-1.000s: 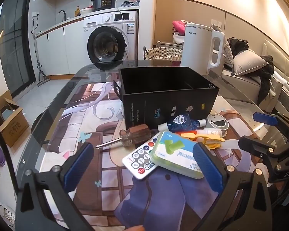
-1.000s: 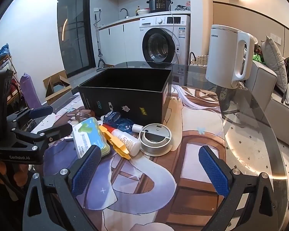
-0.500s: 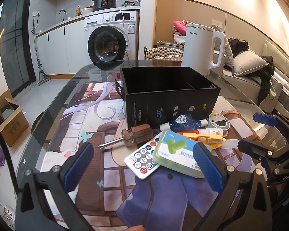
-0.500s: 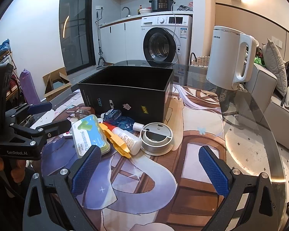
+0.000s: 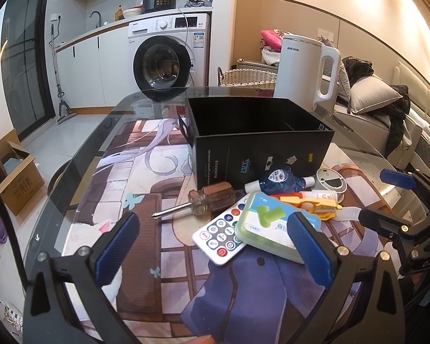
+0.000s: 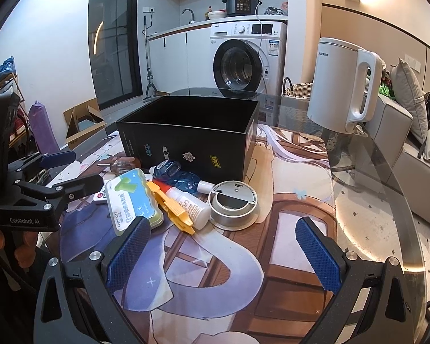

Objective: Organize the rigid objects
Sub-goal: 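Move both tools toward the items lying beside the black box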

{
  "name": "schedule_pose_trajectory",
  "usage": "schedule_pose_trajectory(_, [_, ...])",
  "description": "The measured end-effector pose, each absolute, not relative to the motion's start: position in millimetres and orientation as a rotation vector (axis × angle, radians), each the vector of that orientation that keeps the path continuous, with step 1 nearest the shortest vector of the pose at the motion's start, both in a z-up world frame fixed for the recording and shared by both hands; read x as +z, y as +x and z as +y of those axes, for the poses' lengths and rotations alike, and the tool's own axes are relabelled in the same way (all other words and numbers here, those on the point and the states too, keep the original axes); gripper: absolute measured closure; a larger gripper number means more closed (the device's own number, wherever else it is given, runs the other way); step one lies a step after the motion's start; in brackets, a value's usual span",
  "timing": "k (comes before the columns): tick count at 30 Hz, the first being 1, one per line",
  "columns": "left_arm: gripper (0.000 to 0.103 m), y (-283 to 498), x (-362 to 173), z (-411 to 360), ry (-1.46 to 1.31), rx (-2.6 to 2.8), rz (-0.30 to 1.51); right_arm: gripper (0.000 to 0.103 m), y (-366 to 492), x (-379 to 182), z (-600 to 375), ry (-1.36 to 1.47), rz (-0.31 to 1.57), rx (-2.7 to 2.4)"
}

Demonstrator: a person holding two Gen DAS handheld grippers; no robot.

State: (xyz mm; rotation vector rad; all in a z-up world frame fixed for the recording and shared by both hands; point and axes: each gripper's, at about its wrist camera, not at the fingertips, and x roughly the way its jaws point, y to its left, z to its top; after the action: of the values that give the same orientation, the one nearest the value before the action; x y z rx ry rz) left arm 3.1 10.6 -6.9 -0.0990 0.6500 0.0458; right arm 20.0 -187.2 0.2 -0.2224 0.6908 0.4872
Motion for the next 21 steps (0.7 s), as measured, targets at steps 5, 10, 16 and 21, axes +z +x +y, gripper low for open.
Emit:
schedule_pose_trajectory(5, [0.000,3.2,-8.1,9.3,-0.089,0.043,0.652,0.000,20.6,-0.1,-187.3,-0.221,0.690,0.489])
schedule_pose_trajectory(10, [0.000,3.2,-8.2,8.9,-0.087,0.041,0.651,0.000,21.2,-2.7,-183.0,-0.238,0.706,0.500])
schedule_pose_trajectory(16, [0.000,2.2,-8.1,11.4,-0.081,0.043,0.650,0.000,20.4,-2.9,-180.0,-0.252,0.702,0.510])
schedule_pose_trajectory(21, [0.000,2.7,-8.5,14.6,-0.086,0.038,0.656,0.000,22.7,-2.1,-178.4,-0.264,0.703,0.513])
